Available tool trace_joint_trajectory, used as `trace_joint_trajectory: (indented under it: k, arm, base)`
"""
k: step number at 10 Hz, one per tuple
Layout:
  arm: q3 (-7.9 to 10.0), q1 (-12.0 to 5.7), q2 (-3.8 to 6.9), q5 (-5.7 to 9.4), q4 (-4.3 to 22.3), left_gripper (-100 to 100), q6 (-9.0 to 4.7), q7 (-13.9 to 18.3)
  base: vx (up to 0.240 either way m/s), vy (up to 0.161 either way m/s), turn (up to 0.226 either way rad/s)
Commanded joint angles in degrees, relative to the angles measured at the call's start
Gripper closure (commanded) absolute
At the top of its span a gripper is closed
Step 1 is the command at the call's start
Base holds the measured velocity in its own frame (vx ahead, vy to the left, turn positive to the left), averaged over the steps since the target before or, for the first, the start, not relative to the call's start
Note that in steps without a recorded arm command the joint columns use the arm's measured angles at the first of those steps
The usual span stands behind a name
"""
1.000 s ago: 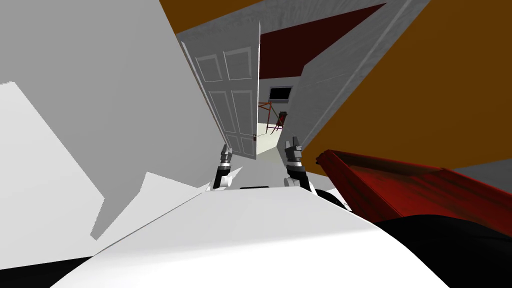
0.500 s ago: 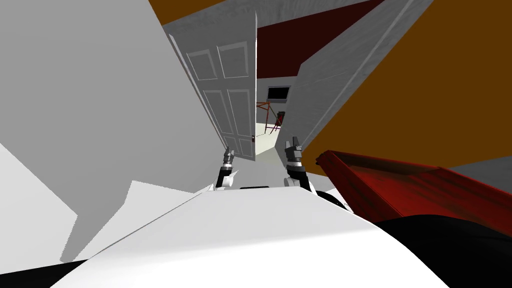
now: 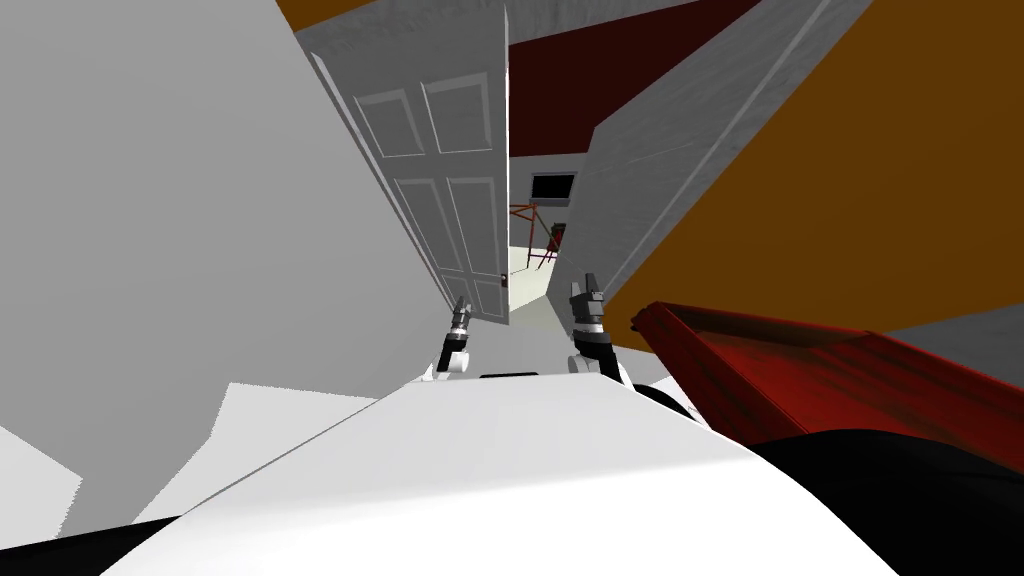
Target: Push the door open
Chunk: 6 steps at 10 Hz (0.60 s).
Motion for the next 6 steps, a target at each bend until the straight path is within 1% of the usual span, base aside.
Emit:
trace_joint_trajectory:
  k: [1, 6]
  arm:
    - [-0.18, -1.09, -0.28, 0.09, 2.86, -100, -0.40, -0.40]
    - [-0.48, -4.54, -0.78, 0.54, 11.47, -100, -1.90, -1.11]
  base:
    - [0.106, -0.006, -0.054]
    - [0.098, 0.002, -0.055]
